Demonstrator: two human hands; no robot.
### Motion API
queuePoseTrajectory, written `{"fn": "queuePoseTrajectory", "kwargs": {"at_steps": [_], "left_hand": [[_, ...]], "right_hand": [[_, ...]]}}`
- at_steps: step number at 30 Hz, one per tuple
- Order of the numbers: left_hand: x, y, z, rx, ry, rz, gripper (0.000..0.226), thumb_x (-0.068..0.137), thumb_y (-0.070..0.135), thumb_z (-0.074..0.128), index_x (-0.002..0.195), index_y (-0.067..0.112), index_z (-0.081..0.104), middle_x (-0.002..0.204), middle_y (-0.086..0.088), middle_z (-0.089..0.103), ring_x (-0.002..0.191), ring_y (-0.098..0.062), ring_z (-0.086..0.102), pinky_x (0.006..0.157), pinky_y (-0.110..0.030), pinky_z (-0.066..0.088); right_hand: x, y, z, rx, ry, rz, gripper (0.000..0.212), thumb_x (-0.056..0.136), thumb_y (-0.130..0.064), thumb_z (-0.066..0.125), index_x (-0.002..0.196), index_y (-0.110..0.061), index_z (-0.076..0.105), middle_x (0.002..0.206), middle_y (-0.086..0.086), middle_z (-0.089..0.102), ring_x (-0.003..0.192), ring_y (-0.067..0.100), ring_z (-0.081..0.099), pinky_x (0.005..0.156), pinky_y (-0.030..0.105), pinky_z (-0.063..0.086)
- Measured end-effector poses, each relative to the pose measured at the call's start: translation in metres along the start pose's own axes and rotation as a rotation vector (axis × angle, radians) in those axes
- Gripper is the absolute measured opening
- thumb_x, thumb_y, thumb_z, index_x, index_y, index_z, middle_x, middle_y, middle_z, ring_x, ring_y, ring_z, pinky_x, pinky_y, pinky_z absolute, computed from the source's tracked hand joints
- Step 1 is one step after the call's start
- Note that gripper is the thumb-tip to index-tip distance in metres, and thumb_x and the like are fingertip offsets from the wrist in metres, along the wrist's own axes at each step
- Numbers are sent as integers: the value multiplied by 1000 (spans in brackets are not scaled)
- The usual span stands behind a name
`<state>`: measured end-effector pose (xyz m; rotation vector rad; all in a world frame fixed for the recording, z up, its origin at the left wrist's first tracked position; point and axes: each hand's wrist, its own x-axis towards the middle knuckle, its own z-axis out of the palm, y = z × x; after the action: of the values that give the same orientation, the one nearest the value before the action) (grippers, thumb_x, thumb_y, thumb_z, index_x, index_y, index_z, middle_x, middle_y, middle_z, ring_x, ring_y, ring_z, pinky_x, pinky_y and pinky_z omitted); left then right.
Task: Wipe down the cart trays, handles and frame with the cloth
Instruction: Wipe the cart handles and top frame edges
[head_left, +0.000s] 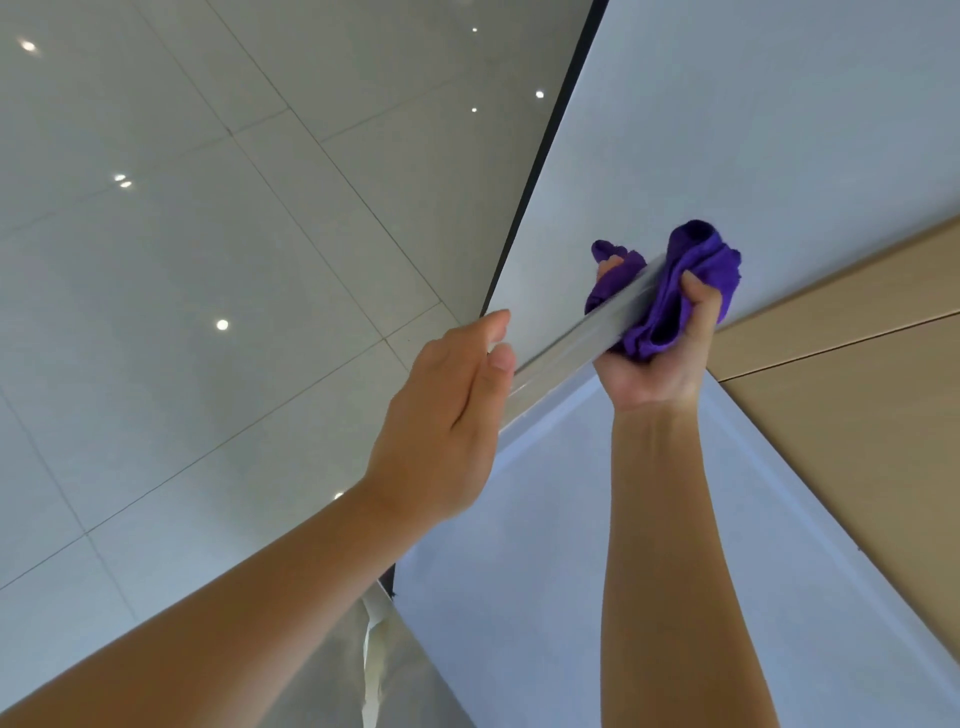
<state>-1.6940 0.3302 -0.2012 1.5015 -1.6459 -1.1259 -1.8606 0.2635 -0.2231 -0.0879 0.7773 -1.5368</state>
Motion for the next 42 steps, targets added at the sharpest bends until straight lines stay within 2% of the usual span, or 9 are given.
{"fn": "queuePoseTrajectory", "kwargs": {"at_steps": [5, 13, 19, 25, 30, 35, 38, 40, 42], "left_hand": [[0, -3, -2, -123, 10, 45, 65, 89, 54, 15, 140, 21, 38, 124, 32, 35, 126, 6, 31, 94, 3, 18], [0, -8, -8, -423, -30, 4, 47, 93, 48, 22, 132, 28, 38, 130, 19, 40, 127, 8, 32, 97, -2, 22], [1, -5, -12, -447, -61, 24, 48, 90, 49, 25, 122, 22, 48, 123, 8, 49, 113, 12, 42, 91, -2, 28], [-52, -42, -46, -348, -97, 3, 35, 93, 37, 25, 125, 36, 40, 124, 31, 39, 116, 24, 33, 91, 2, 26], [-90, -80, -46, -443, -316, -238, 45, 81, 70, 18, 125, 59, 14, 140, 40, 15, 137, 13, 9, 116, -19, 10], [-87, -84, -45, -614, -297, -294, 85, 54, 94, 34, 127, 55, 20, 134, 40, 19, 113, 35, 21, 82, 9, 25], [-89, -86, -47, -637, -299, -317, 73, 62, 89, 37, 125, 55, 24, 136, 36, 22, 112, 34, 26, 82, 8, 28], [-89, -85, -48, -629, -293, -349, 33, 89, 66, 28, 121, 59, 23, 142, 29, 24, 114, 29, 30, 85, 6, 29], [-88, -83, -50, -625, -270, -358, 28, 100, 42, 18, 121, 59, 21, 146, 22, 24, 117, 26, 32, 89, 4, 30]], "right_hand": [[-29, 23, 3, -289, 67, 49, 46, 76, -25, 53, 115, -1, 55, 86, 8, 63, 82, 19, 62, 71, 27, 51], [-81, 69, 15, -411, 98, 69, 23, 78, -12, 55, 99, -2, 53, 77, 13, 56, 71, 21, 57, 64, 31, 50], [-101, 100, 24, -519, 319, -32, 11, 73, -7, 61, 80, -4, 53, 63, 7, 49, 60, 19, 51, 56, 29, 44], [-101, 104, 28, -491, 415, -60, 27, 61, -15, 65, 85, -5, 56, 78, 12, 53, 76, 28, 54, 69, 39, 47], [-106, 107, 33, -428, 438, -103, 22, 65, -10, 66, 85, -6, 57, 76, 7, 58, 78, 26, 58, 71, 40, 51], [-113, 125, 39, -503, 540, -288, 42, 73, -11, 68, 111, 0, 55, 79, 1, 60, 67, 7, 61, 60, 23, 52], [-117, 130, 38, -528, 565, -308, 40, 79, -8, 67, 115, 0, 53, 81, 0, 59, 67, 5, 60, 60, 20, 51], [-121, 136, 38, -540, 565, -305, 44, 75, -13, 68, 114, 0, 53, 82, 2, 59, 70, 8, 60, 62, 22, 52], [-129, 148, 37, -539, 547, -311, 49, 70, -18, 66, 112, 3, 52, 80, 4, 57, 68, 12, 58, 62, 24, 50]]}}
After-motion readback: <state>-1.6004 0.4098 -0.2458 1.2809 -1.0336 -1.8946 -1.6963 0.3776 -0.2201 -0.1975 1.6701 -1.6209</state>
